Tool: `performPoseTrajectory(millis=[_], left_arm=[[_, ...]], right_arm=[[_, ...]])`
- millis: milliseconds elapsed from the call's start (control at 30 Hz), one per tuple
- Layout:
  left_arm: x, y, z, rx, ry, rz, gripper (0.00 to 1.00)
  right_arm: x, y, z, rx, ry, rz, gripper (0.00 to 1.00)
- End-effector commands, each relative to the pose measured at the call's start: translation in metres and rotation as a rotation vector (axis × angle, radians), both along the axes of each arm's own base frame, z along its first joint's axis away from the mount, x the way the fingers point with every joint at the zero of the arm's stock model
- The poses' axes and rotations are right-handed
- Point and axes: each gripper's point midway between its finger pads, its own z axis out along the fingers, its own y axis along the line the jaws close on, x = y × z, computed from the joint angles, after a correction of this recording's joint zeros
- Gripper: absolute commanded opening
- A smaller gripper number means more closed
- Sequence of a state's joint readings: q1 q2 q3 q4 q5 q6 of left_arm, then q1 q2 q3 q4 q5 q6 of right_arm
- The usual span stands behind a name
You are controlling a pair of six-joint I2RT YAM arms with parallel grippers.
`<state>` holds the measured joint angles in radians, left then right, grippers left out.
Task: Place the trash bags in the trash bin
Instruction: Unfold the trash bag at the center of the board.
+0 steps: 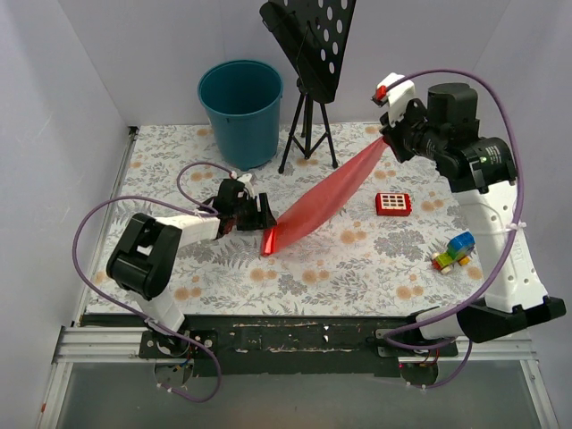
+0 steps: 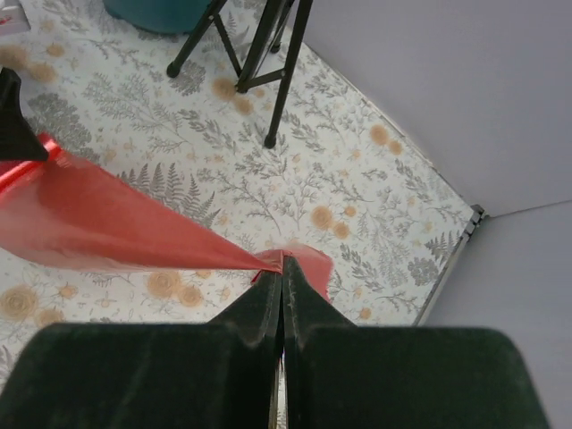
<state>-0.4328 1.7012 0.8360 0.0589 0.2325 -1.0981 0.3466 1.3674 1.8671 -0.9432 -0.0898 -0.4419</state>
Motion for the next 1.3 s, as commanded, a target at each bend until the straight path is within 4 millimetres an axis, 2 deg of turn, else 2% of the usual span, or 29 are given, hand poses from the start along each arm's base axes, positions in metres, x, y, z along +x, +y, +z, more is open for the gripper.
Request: performPoseTrajectory(millis=[0,433,600,733,833,933,1033,1167,1267], left_arm=[[-0.038,0.024,-0.060,0.105,0.213,0.019,0.63],[-0.035,0.019,-0.066,0.089,0.235,0.017,0.63],[-0.037,0.008,-0.067,0.048,0.242,-0.045,0.62],[-0.038,-0.003,-0.070,0.039,0.256,-0.091,0.63],[-0.043,-0.010,-0.070,0.038,0.258,-0.126,0.64],[-0.050,-0.021,-0.066,0.025,0.251,-0.184,0.67],[-0.058,-0.033,-0.064,0.022,0.246,-0.241,0.70],[-0.066,-0.046,-0.067,0.044,0.247,-0.295,0.70],[-0.070,-0.054,-0.071,0.070,0.250,-0.322,0.70]], right_arm=[[0.000,-0.010,0.026,-0.026,-0.080,-0.026,0.01],[-0.001,-0.026,0.058,-0.065,-0.173,-0.073,0.01],[0.002,-0.029,0.041,-0.091,-0.149,-0.091,0.01],[0.002,-0.048,0.010,-0.144,-0.114,-0.171,0.01],[0.003,-0.074,-0.007,-0.185,-0.100,-0.274,0.01],[0.003,-0.113,-0.018,-0.233,-0.095,-0.429,0.01],[0.003,-0.144,-0.020,-0.237,-0.093,-0.528,0.01],[0.002,-0.142,-0.006,-0.220,-0.130,-0.494,0.01],[0.002,-0.139,-0.008,-0.223,-0.124,-0.477,0.01]])
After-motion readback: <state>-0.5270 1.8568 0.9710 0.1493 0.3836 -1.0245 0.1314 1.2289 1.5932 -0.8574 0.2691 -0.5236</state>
